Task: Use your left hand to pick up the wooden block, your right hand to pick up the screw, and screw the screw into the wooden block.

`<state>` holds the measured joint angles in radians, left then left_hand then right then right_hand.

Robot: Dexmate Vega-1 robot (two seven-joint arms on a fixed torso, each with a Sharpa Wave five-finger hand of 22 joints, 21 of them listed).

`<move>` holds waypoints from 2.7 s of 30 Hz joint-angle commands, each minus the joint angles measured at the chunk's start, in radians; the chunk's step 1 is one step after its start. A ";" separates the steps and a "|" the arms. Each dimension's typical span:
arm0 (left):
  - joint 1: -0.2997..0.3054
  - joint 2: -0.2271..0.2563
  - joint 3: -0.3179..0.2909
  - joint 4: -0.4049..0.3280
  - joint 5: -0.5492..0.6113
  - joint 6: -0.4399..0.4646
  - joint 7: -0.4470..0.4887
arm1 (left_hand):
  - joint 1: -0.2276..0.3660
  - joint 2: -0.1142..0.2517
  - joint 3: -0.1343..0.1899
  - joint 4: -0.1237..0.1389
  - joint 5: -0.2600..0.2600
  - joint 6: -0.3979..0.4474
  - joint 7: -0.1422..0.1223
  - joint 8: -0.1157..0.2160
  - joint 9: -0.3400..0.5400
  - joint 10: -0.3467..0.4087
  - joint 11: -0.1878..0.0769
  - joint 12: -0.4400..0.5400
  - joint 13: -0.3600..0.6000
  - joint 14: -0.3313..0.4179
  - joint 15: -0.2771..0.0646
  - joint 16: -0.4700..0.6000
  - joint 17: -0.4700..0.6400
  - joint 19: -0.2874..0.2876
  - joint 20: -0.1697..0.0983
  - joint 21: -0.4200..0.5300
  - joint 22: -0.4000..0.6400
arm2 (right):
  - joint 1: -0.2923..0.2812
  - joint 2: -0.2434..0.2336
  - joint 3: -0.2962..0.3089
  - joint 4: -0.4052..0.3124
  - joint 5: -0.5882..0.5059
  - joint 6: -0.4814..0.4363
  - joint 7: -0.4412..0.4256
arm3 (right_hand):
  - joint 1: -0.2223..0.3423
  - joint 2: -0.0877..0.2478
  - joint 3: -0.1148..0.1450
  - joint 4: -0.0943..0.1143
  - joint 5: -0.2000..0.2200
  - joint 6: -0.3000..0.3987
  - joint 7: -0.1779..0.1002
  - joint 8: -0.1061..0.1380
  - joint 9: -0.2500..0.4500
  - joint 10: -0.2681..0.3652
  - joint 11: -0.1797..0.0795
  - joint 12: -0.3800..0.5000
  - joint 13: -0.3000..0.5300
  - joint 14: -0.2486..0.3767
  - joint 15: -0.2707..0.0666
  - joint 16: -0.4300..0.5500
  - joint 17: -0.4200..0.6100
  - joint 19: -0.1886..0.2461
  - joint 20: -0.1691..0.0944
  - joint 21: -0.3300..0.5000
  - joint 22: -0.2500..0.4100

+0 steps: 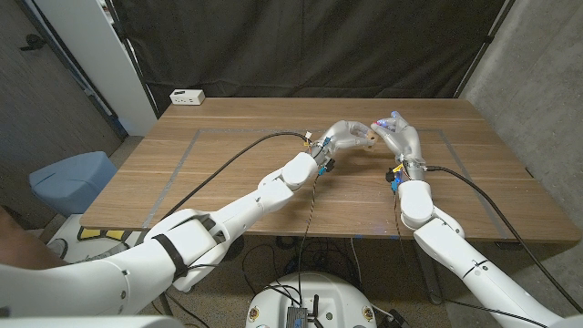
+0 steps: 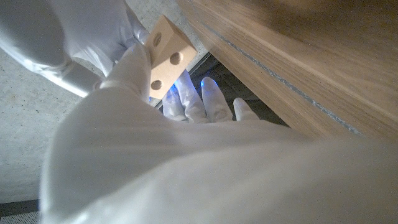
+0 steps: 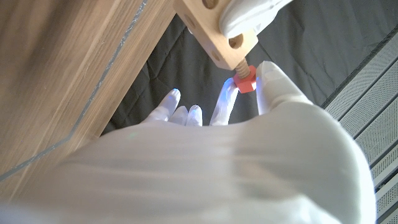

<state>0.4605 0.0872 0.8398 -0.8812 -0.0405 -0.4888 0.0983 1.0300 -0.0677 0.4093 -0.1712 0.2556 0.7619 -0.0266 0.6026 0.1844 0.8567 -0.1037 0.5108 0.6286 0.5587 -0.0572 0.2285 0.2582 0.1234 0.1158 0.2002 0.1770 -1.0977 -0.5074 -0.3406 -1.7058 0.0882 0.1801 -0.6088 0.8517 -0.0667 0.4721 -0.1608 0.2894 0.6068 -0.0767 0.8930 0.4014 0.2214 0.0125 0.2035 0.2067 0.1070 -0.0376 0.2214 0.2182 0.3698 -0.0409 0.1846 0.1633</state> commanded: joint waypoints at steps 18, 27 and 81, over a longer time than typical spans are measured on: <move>-0.014 -0.017 0.005 0.037 0.001 -0.018 0.000 | 0.000 0.007 0.038 0.026 0.003 0.189 -0.107 0.043 0.011 0.111 -0.112 -0.013 -0.001 0.000 -0.112 -0.004 0.003 0.005 -0.005 0.000 0.003 | 0.000 0.000 0.004 0.013 0.008 0.010 0.005 | 0.006 0.012 -0.010 0.001 0.014 -0.001 -0.003 0.014 0.002 -0.005 0.002 -0.001 0.004 0.001 -0.012 -0.001 0.003 -0.004 -0.039 0.001 0.002; -0.021 -0.022 0.005 0.054 -0.002 -0.025 -0.002 | -0.004 0.008 0.041 0.028 0.000 0.190 -0.106 0.043 0.012 0.112 -0.112 -0.014 -0.002 0.000 -0.112 -0.004 0.004 0.005 -0.005 0.000 0.003 | 0.005 0.000 0.001 0.017 0.008 0.007 0.007 | 0.006 0.013 -0.013 0.001 0.016 -0.003 -0.004 0.016 0.000 -0.005 -0.001 -0.001 0.004 0.001 -0.012 -0.001 0.003 -0.004 -0.040 0.001 0.002; -0.041 -0.032 0.008 0.097 -0.011 -0.042 -0.013 | -0.025 0.045 0.055 0.030 -0.068 0.106 -0.108 0.004 0.021 0.052 -0.115 -0.044 -0.006 -0.026 -0.104 -0.002 0.028 0.007 -0.001 0.000 0.003 | 0.019 -0.013 -0.017 0.029 0.017 -0.003 0.029 | 0.005 0.001 -0.030 -0.001 0.027 -0.043 -0.003 0.011 -0.020 -0.024 0.006 -0.006 0.003 -0.009 -0.006 -0.006 0.003 -0.014 -0.035 -0.001 0.002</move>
<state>0.4087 0.0461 0.8469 -0.7597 -0.0554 -0.5422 0.0813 0.9996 -0.0493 0.4302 -0.1795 0.1880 0.7682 -0.0204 0.6026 0.1844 0.8357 -0.1400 0.4680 0.6199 0.5389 -0.0485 0.2207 0.2811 0.1233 0.1158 0.2002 0.1770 -1.0709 -0.5137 -0.3582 -1.6675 0.1032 0.1760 -0.5838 0.8583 -0.0603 0.4484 -0.1597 0.3110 0.5710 -0.0769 0.9092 0.3811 0.2032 0.0161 0.1996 0.2067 0.1033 -0.0339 0.2214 0.2186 0.3605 -0.0426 0.1846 0.1633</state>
